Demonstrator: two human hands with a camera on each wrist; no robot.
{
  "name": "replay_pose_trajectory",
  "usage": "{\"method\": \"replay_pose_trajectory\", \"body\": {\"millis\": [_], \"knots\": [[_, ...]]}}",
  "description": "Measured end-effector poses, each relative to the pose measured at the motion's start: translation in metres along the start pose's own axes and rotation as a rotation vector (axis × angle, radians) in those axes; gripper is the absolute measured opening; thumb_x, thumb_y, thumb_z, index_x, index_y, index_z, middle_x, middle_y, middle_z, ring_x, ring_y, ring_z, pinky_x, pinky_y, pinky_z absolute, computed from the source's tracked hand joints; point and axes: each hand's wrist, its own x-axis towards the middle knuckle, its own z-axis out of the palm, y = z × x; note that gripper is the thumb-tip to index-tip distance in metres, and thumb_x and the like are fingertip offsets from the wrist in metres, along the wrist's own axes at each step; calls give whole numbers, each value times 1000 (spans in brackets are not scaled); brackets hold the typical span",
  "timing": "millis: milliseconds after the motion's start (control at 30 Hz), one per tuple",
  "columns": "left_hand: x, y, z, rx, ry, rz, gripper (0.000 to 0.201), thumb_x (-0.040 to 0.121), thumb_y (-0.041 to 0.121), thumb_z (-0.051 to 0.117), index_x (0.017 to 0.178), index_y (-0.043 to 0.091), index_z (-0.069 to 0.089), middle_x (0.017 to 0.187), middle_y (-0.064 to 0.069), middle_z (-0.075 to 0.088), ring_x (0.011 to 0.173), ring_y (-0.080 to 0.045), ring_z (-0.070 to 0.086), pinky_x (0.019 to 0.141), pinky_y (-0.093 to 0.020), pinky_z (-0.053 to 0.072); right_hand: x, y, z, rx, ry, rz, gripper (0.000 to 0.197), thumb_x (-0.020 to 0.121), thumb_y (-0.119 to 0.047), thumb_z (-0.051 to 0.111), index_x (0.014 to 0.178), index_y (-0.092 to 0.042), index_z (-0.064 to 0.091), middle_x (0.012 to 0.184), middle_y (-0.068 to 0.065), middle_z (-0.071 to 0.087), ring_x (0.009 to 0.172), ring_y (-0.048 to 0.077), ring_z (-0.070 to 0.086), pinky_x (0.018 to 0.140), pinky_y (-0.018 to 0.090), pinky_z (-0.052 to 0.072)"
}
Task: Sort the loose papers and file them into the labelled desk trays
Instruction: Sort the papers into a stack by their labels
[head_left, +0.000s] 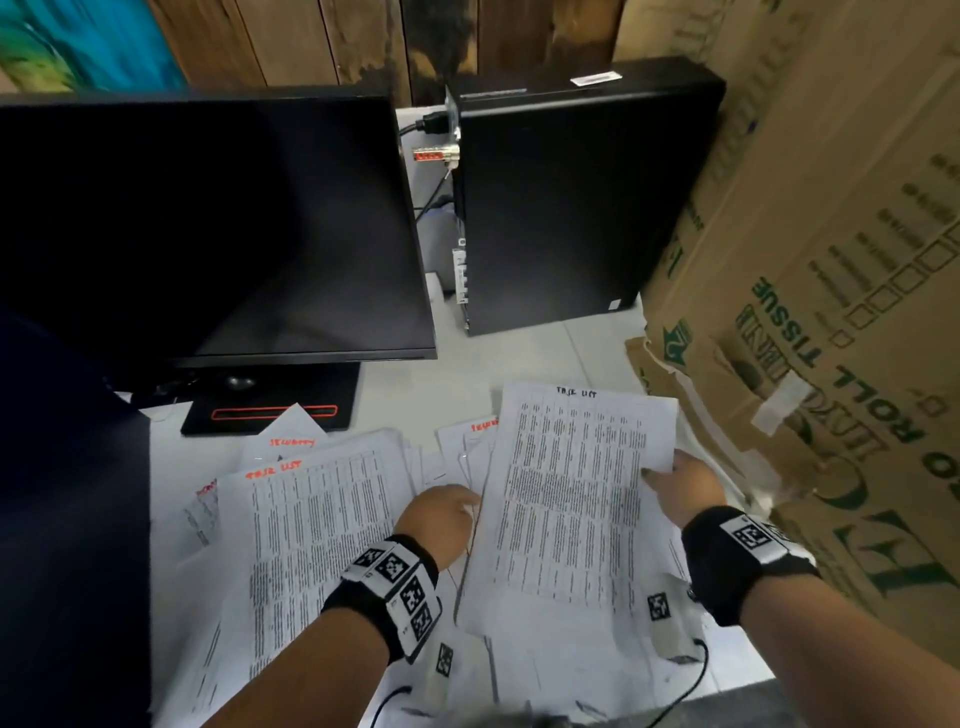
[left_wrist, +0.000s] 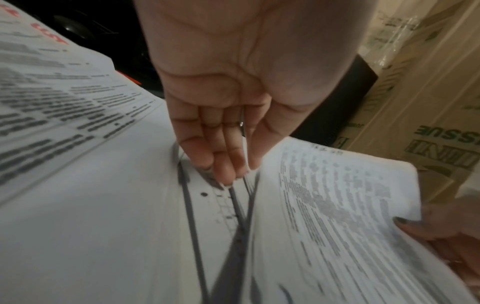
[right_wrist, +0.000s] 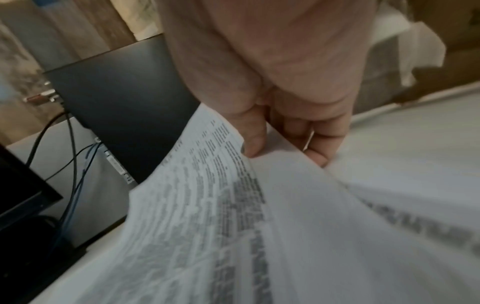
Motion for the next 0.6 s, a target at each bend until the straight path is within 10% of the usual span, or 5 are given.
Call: {"method": "replay_pose_trajectory", "body": {"millis": [100,300,600], "knots": [[10,0,-3,-108,69,-25,32,96,12,38,120,21,57,122,-3,54,83,-9,55,56,-5,41,4,6,-12,-103,-7,-55,28,93,-14,51,120,-7,54,109,15,65,97,30,60,79,33,45],[36,-1,-4,-254,139,-46,30,96,30,48,124,22,56,121,-4,58,100,-17,60,89,-29,49,-3,28,-22,-295,-139,-81,35,94,-20,51,128,-11,49,121,8,61,112,27,55,90,29,42],[58,6,3,-196,138,-63,35,92,16,54,125,27,54,109,-13,59,72,-18,56,62,-23,45,-26,44,-4,-186,-205,-89,46,86,-17,66,129,-11,52,124,5,61,116,24,54,97,29,41]]}}
